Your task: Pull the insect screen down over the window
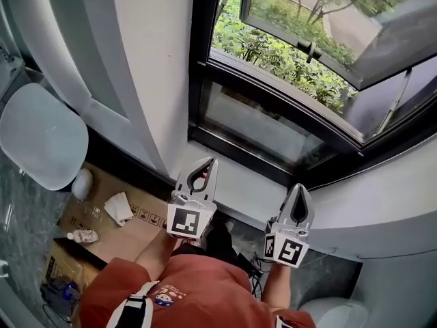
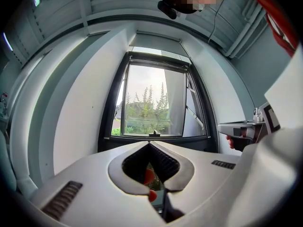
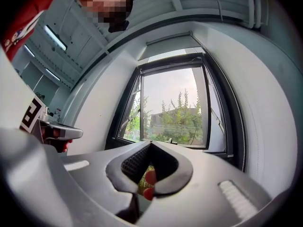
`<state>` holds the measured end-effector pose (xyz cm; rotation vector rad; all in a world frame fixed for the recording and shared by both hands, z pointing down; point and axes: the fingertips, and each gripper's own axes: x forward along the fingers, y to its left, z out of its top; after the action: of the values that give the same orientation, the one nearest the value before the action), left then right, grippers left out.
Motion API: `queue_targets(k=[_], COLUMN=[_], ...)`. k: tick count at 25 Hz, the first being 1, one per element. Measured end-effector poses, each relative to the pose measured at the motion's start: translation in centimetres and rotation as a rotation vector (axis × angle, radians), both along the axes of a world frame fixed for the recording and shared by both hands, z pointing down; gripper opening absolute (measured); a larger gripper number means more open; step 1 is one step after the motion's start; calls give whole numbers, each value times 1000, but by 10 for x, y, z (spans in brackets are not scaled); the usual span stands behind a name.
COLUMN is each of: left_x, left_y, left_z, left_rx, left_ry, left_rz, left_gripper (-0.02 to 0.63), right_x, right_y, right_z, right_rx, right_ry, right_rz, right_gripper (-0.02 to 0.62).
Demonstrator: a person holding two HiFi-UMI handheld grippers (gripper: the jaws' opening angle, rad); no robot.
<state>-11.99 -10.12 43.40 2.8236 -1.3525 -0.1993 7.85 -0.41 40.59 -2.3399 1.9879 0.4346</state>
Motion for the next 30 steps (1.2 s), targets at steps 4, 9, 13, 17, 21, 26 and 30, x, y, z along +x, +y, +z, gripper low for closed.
queue_targets(k=[4, 9, 13, 17, 21, 26, 30], left_x=[11, 30, 59, 91, 124, 163, 189], left_y=[-7, -20, -33, -47, -63, -77, -85], left_z=[-2, -6, -12, -16, -26, -34, -39], left_rx=[20, 31, 52, 64, 83, 83, 86], left_ry=[-11, -33, -46, -47, -52, -30, -30], left_rz=[5, 16, 40, 64, 72, 86, 79], left_gripper=[6, 6, 6, 6, 6, 6, 6], right_x=[12, 31, 58, 90, 124, 165, 190], right_y=[-8, -19, -26, -34, -43, -55, -64], right_z=[5, 4, -1, -2, -4, -8, -9], right_rx=[22, 42, 63, 78, 99, 125, 146], right_ry=[-27, -48, -50, -60, -77, -89, -115], right_rz=[6, 19, 46, 78, 101, 113, 107], right_gripper=[9, 9, 9, 9, 9, 9, 9])
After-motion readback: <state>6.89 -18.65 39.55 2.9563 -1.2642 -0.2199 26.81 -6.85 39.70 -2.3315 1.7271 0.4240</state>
